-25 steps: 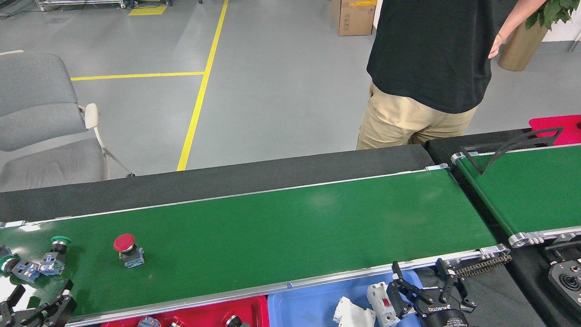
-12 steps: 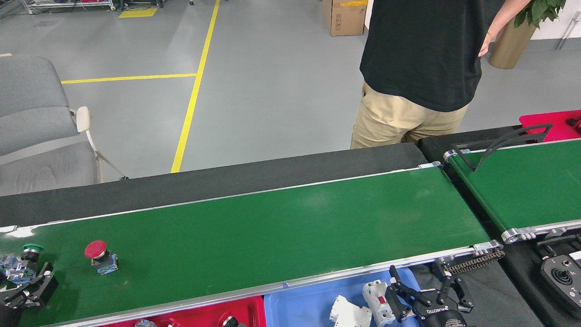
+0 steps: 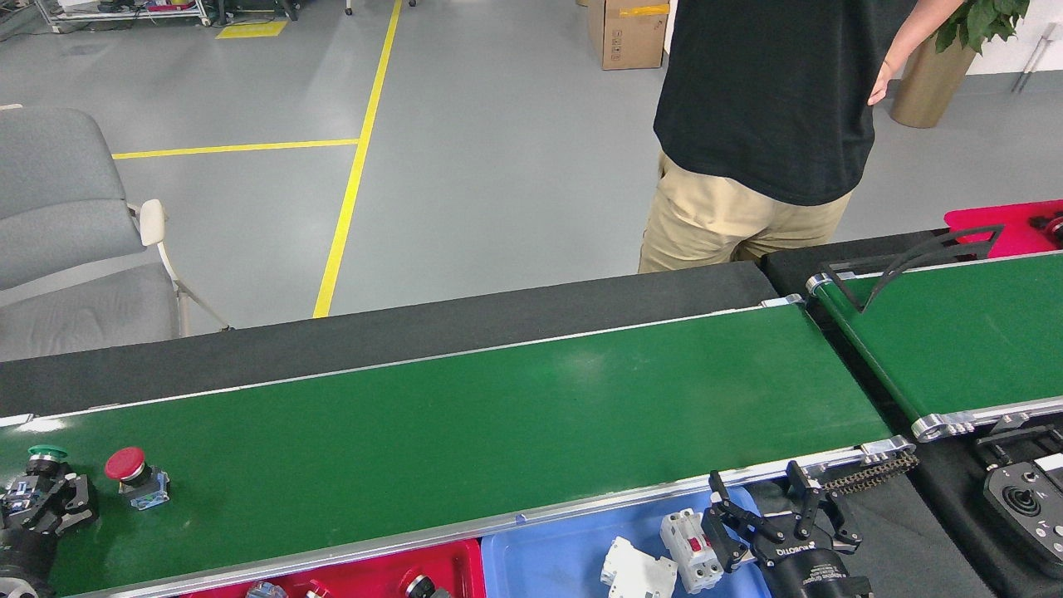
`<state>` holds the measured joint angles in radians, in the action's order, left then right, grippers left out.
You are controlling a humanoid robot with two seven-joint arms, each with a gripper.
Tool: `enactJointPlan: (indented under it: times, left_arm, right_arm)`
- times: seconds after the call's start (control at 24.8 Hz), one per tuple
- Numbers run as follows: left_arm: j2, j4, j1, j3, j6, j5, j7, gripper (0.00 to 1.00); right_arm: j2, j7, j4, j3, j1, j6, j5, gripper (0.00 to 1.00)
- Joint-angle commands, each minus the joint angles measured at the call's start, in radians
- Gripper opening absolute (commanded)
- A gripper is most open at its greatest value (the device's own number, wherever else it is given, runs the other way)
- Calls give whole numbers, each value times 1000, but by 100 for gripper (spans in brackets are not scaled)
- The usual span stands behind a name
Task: Pick switch part from conveyor to tray
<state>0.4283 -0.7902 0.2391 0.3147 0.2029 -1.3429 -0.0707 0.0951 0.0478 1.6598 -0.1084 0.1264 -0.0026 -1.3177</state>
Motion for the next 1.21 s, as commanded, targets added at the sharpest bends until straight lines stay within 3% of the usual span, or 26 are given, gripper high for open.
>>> enactJointPlan:
  times: [0.0, 0.24, 0.65, 0.77, 0.81, 0.89, 0.93, 1.17]
  left_arm:
    - [-16, -32, -14, -5, 36, -1, -37, 9]
    - [-63, -291, -167, 7, 199, 4, -47, 8]
    - [-261, -883, -620, 7, 521, -7, -34, 14]
    - [-313, -948, -684, -2, 570, -15, -15, 30]
    - [-319, -957, -699, -2, 579, -15, 3, 40]
    - [-326, -960, -713, 6, 582, -15, 28, 69]
    - [-332, -960, -715, 9, 576, -15, 28, 97]
    - [-353, -960, -716, 38, 578, -13, 25, 100]
  right_arm:
    - [0, -9, 12, 1, -7, 0, -2, 100]
    - [-2, -11, 17, 7, -5, 1, 0, 100]
    - [2, -13, 18, 41, 1, -2, 6, 99]
    - [2, -13, 17, 44, 1, 0, 8, 100]
    - [2, -13, 17, 49, 4, -2, 8, 100]
    - [3, -14, 17, 52, 7, -4, 6, 100]
    - [3, -13, 17, 52, 6, -4, 8, 100]
    - [3, -13, 57, 52, 6, -7, 6, 100]
